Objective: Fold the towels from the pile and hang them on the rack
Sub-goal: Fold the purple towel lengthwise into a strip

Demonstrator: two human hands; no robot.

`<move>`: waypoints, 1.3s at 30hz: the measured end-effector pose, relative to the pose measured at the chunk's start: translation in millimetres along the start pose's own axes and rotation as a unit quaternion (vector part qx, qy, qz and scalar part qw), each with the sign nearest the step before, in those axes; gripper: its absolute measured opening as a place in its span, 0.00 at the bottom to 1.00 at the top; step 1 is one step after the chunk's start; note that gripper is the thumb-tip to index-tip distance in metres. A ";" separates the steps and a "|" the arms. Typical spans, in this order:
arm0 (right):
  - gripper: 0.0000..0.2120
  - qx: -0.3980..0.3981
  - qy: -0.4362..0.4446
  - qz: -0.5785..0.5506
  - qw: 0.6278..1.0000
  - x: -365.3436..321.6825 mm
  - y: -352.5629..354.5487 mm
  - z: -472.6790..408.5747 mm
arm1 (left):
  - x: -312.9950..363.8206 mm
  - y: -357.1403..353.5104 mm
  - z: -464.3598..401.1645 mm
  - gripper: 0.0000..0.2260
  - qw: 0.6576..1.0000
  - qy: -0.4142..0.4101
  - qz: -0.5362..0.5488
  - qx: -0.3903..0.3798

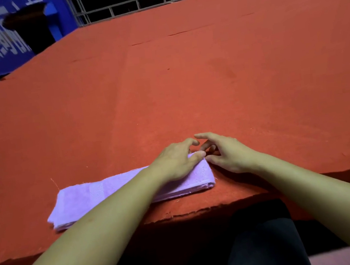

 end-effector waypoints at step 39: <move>0.27 -0.522 0.418 -0.350 0.656 -565.3 -86.6 160.3 | 68.3 306.3 548.8 0.16 0.763 0.359 0.139 0.519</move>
Point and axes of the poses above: each hand's wrist, its own z-axis away from the middle knuckle, its own y-axis out of the back of the hand, x = y × z, the point moved 7 cm from there along -z, towards the middle knuckle, and after that the axes turned 9 degrees about x, right-handed, at the moved point
